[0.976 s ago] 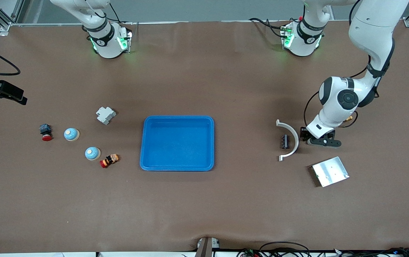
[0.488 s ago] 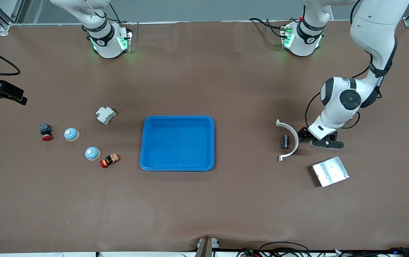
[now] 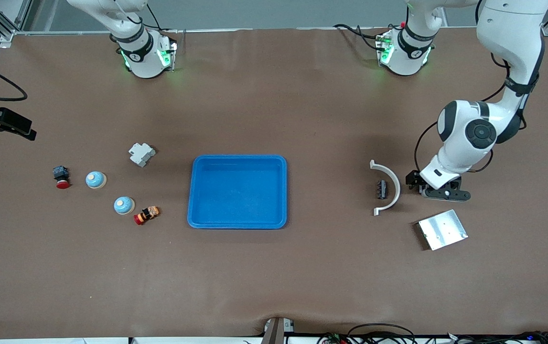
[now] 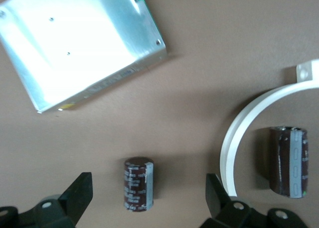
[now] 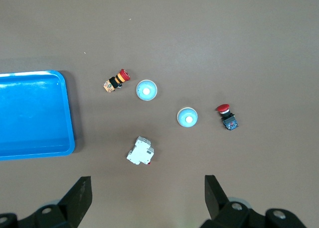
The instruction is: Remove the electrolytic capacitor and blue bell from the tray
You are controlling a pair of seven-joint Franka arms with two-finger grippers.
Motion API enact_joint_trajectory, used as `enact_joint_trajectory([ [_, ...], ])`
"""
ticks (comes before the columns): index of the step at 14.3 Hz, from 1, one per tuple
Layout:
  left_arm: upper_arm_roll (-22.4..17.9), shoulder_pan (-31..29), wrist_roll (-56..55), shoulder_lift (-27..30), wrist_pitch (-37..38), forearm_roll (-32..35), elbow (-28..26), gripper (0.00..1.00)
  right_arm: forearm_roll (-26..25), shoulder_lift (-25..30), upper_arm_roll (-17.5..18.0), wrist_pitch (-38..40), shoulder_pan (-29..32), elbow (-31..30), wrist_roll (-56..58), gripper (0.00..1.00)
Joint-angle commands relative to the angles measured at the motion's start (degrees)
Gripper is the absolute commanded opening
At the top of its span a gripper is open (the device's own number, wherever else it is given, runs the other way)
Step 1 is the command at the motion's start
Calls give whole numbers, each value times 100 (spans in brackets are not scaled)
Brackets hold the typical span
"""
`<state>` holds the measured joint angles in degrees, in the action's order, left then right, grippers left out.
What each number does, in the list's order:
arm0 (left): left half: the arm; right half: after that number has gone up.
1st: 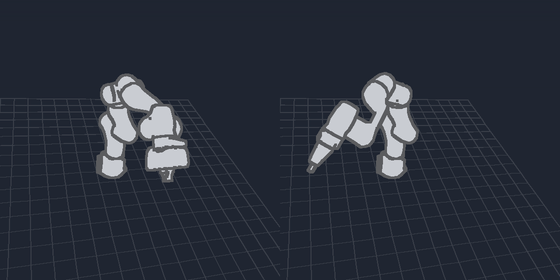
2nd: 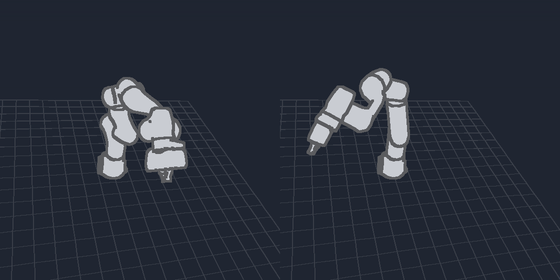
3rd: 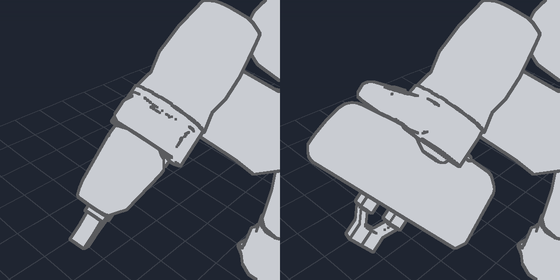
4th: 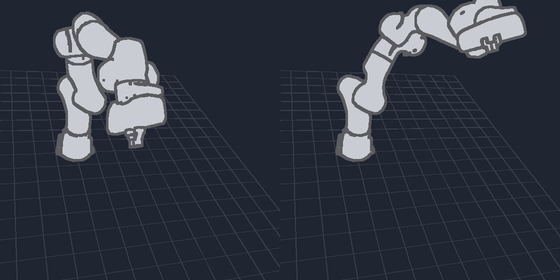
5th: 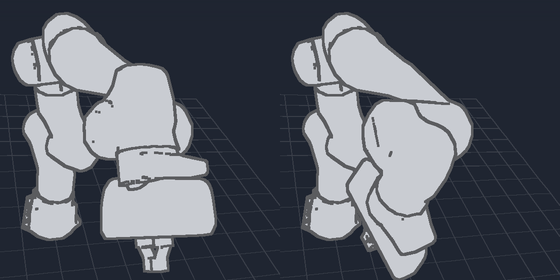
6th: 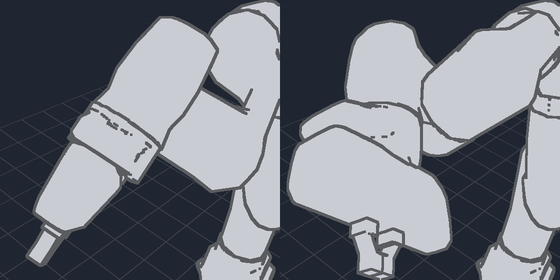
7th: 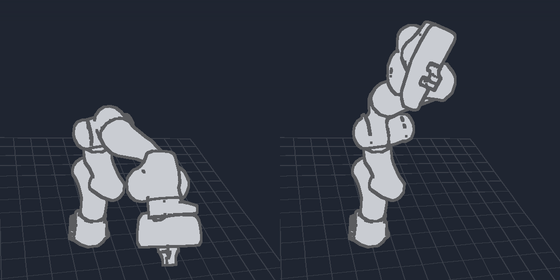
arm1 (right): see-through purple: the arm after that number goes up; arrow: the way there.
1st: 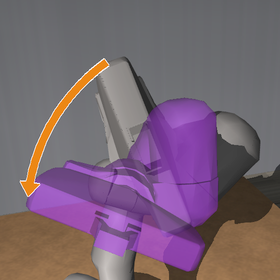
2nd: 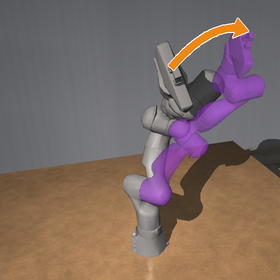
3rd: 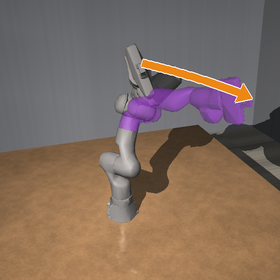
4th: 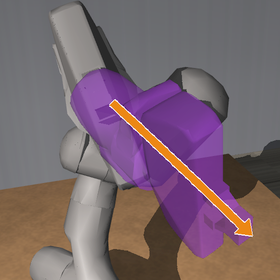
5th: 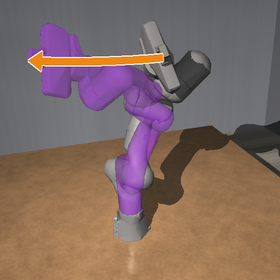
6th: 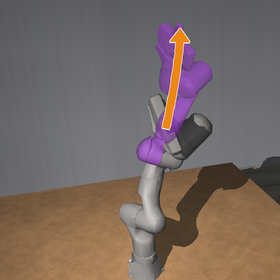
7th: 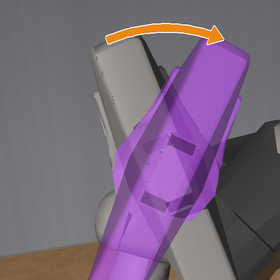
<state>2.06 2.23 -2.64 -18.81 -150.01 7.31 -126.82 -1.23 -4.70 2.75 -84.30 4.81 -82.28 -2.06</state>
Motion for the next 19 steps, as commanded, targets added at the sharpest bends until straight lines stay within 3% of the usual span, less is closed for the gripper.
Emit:
enact_joint_trajectory([
  [1,75,-56,-113,123,629,-80,402,100,79,39,6,-8,20,-25,-75,100],
  [6,277,-47,-1114,184,1184,-81,895,100,88,39,6,-25,20,-33,-75,100],
  [11,392,-47,-1203,176,1254,-211,1167,100,158,39,6,-34,29,-33,-66,100],
  [16,470,-21,-1072,219,2789,-608,2431,100,202,30,-3,-78,73,-33,-66,100],
  [19,568,-39,-914,421,3249,-547,2820,100,202,30,-3,-78,47,-33,-66,100],
])
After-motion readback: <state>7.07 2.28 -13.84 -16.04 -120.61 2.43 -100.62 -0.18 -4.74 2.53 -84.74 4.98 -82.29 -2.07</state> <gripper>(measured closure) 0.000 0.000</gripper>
